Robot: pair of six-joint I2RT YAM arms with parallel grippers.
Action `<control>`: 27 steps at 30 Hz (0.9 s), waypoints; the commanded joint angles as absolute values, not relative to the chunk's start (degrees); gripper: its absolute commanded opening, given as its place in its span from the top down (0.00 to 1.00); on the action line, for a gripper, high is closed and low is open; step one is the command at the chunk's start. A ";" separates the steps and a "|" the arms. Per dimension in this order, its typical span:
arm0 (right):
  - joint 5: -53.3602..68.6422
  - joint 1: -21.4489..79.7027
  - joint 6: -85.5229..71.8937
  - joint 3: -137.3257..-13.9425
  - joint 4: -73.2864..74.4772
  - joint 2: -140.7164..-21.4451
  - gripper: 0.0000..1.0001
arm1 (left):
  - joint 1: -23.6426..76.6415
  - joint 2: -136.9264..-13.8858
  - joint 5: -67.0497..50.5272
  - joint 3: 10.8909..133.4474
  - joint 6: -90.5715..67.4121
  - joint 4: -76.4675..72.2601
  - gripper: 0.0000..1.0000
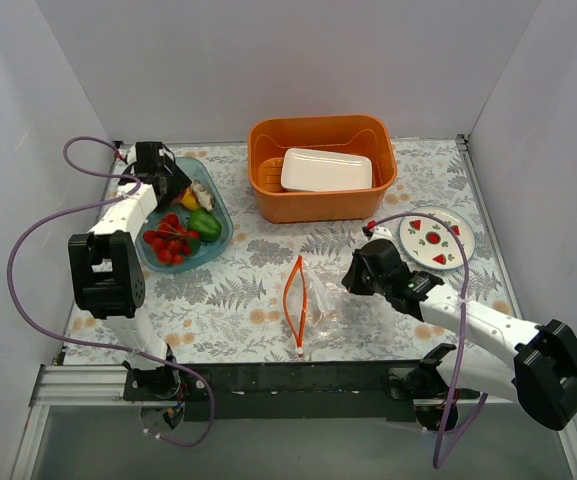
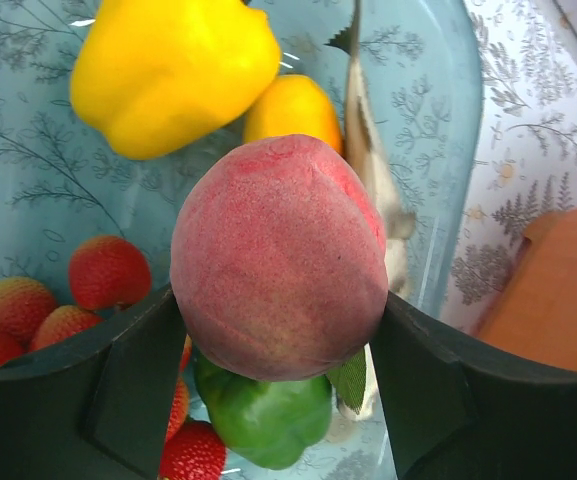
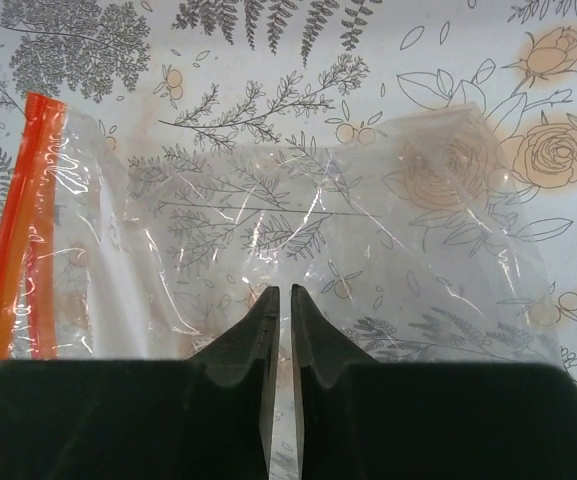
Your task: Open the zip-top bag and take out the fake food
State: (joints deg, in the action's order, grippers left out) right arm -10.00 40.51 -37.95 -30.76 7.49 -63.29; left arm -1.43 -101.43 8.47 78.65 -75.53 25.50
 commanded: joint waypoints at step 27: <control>-11.07 40.34 -34.54 -38.23 15.46 -49.66 0.16 | 12.20 -82.54 4.67 78.32 -69.16 37.44 0.02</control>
State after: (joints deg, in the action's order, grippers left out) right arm -8.99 40.51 -35.70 -35.03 13.47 -52.36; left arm 5.06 -89.78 6.92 79.40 -68.99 35.31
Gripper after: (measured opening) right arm 0.830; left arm 0.981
